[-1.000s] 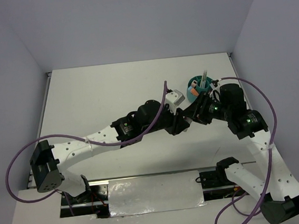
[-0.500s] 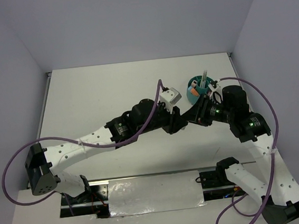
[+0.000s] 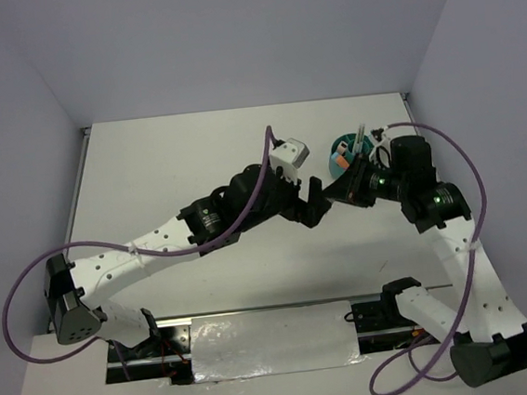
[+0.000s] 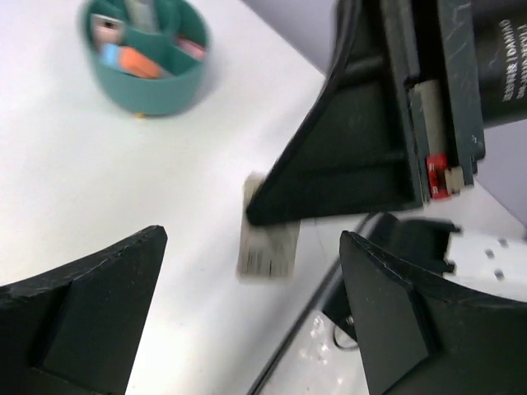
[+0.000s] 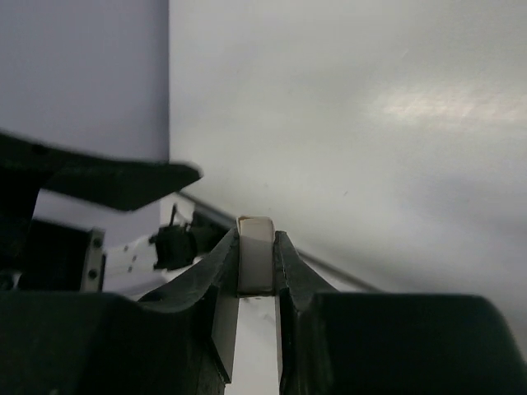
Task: Sort the stationery into containers
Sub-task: Place the stationery in the storage box.
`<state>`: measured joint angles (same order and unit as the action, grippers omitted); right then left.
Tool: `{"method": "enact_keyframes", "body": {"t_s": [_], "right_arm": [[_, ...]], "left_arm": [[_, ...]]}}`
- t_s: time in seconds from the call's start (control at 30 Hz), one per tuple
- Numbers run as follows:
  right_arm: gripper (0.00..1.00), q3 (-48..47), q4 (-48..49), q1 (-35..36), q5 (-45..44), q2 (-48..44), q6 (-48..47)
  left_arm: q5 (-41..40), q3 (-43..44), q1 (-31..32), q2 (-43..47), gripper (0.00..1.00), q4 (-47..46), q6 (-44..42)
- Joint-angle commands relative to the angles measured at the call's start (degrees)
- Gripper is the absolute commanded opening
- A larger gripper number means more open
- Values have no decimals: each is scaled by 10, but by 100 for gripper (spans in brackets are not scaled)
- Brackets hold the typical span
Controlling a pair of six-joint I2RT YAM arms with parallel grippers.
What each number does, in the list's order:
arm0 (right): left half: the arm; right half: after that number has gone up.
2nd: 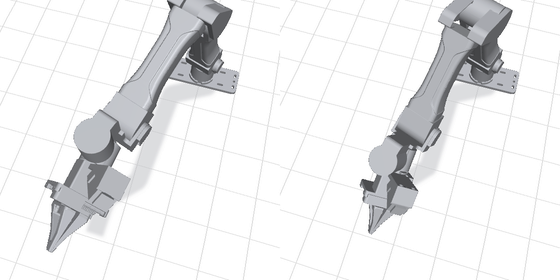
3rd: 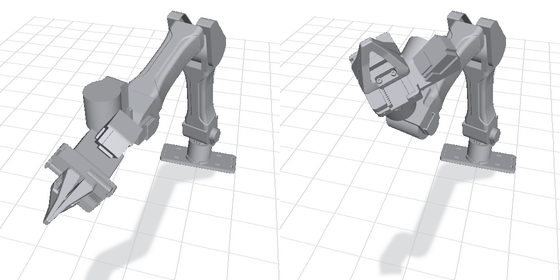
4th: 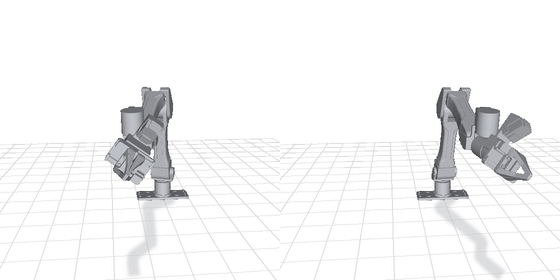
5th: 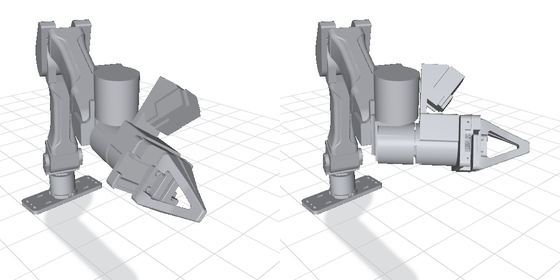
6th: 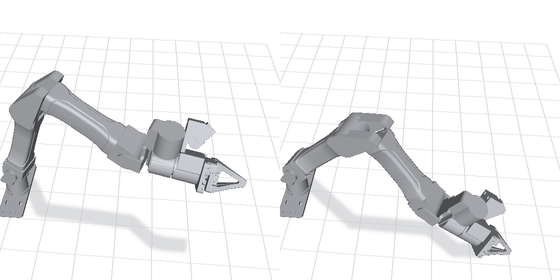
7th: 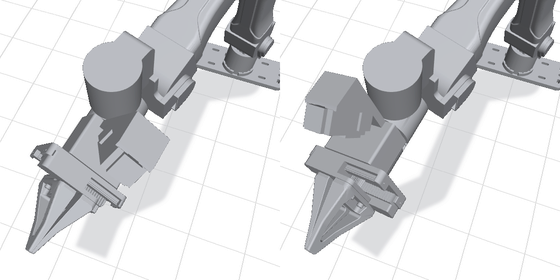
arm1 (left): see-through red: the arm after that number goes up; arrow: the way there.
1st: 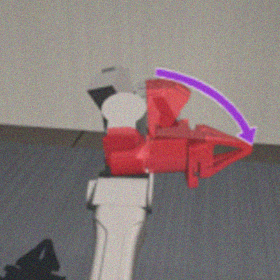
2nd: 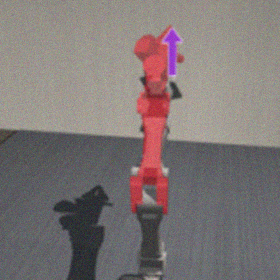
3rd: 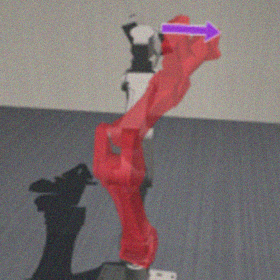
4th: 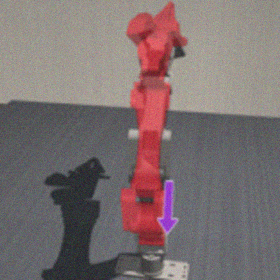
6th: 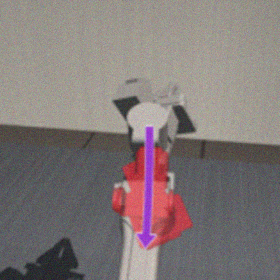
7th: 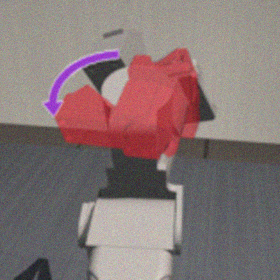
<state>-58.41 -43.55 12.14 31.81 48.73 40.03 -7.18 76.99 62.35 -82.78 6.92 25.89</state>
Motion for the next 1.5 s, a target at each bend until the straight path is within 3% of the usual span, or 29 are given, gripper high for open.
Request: {"method": "enact_keyframes", "body": {"t_s": [0.0,0.13,0.27,0.43,0.53,0.6,0.73,1.07,1.47], "right_arm": [[0,-74,22,-47,-52,48,-92],[0,-110,83,-108,-133,114,-186],[0,-144,133,-168,-261,211,-284],[0,-213,190,-242,-232,311,-252],[1,-266,170,-261,-260,383,-241],[2,-285,180,-264,-237,441,-262],[3,-327,197,-287,-86,524,-317],[5,-376,216,-292,20,614,-357],[12,-344,227,-288,16,638,-367]], "left_arm": [[-124,42,-6,2,99,87,42],[-194,21,-15,38,99,168,87],[-172,3,-40,93,99,241,112],[-94,-34,-42,158,99,283,82],[-89,-52,-42,188,99,326,86],[-90,-62,-42,207,99,341,88],[-53,-92,-42,235,99,334,81],[49,-127,-42,259,99,272,82],[36,-89,-43,223,99,267,52]]}}
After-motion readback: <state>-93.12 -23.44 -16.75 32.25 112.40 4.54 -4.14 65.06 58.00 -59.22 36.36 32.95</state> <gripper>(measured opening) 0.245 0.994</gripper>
